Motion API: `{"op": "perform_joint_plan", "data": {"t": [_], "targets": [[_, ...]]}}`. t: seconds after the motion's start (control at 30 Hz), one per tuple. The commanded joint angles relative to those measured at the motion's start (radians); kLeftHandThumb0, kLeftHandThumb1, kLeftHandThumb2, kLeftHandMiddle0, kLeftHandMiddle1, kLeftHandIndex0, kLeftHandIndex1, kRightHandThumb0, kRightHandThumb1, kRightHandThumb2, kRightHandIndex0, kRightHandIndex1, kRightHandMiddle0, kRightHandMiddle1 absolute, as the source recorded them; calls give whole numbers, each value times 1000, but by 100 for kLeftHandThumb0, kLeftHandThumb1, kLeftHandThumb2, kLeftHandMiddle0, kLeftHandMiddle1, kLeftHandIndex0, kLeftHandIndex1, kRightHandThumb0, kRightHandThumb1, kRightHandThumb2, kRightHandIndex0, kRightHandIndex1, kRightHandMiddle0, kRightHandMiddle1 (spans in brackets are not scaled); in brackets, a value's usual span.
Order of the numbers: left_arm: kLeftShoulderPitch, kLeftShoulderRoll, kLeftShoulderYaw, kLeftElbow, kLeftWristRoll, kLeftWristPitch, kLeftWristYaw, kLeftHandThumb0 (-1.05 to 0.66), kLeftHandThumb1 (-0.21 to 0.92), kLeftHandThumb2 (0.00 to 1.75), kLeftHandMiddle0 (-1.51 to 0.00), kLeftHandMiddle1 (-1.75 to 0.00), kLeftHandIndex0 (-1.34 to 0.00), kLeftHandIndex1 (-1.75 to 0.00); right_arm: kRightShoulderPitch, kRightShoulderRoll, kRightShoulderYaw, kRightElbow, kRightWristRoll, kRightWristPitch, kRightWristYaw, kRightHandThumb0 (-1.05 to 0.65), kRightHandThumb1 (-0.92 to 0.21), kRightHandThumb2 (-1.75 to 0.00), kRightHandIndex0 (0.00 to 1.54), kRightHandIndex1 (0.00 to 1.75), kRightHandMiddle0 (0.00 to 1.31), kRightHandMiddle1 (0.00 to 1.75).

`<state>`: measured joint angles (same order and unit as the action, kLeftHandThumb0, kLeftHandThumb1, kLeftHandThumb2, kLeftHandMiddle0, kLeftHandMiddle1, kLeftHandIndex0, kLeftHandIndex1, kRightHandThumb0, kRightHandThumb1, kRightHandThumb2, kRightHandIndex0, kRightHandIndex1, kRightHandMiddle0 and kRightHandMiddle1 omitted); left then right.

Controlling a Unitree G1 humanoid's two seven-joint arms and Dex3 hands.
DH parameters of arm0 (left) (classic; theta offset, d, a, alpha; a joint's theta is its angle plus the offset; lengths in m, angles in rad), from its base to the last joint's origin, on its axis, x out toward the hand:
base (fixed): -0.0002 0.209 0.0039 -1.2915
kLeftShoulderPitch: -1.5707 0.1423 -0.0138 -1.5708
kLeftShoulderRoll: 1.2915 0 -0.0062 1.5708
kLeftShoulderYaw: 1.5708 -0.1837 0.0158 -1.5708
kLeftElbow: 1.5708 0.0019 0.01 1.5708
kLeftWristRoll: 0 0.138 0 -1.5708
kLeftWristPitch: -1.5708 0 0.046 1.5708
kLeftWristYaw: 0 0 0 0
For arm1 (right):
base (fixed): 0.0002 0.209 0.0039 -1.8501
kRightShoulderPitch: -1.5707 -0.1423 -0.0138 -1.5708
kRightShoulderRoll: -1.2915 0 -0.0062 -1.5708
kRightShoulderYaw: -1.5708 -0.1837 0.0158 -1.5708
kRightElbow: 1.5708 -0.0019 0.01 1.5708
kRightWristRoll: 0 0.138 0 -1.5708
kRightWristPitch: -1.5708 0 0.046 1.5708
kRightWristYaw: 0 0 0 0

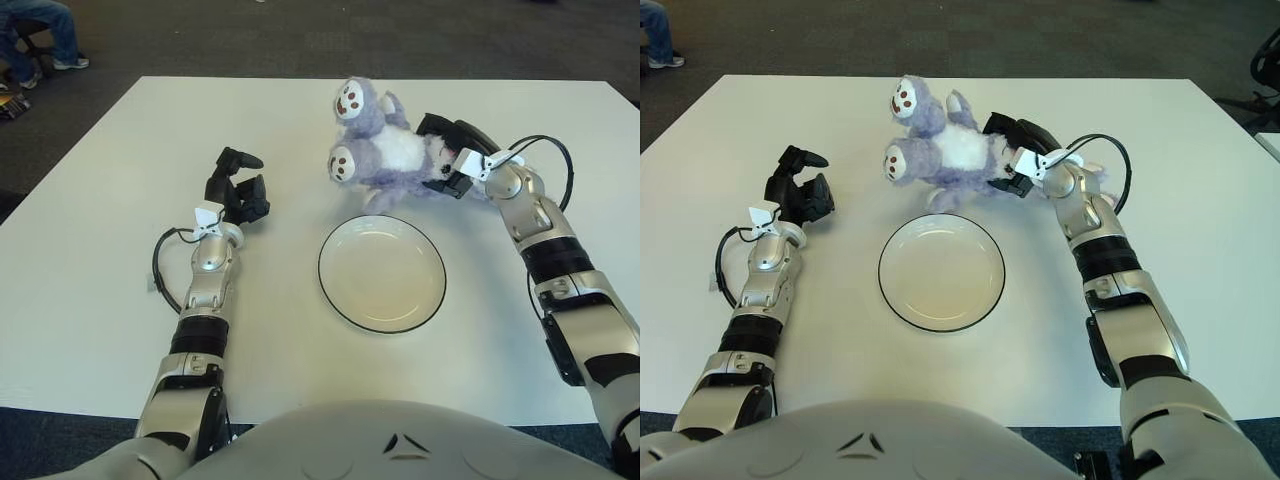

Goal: Put the doll into the plate.

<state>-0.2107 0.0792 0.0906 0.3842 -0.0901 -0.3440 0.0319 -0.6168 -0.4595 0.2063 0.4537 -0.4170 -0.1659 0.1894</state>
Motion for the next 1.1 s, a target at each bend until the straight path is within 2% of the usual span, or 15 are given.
{"op": "perform_joint_plan", "data": {"t": [0.0,0.43,0.6,0.87,1.07], "targets": [[90,-43,-5,79,3,-13,-8,-42,51,107,-117,-175,-46,-175,3,-10,-25,-49,4,1,-22,0,6,-171,90,167,67,175],[79,-42,0,99,-1,-25,-18,-42,52,106,-117,-175,-45,-175,1,-4,-78,-103,26,16,-32,0,7,-175,90,172,68,175],[78,-41,1,96,-1,-20,-23,-42,53,105,-118,-175,-45,-175,8,6,-111,-137,73,11,-14,0,8,-175,92,169,68,175],[74,-40,1,98,2,-16,-21,-42,52,105,-115,-175,-45,-175,51,-2,-103,-235,15,4,-63,0,9,-175,94,166,69,175],[73,-41,0,93,2,-11,-22,-42,53,105,-113,-175,-45,-175,112,3,-116,-364,38,69,-17,0,9,-175,93,167,69,175]]}}
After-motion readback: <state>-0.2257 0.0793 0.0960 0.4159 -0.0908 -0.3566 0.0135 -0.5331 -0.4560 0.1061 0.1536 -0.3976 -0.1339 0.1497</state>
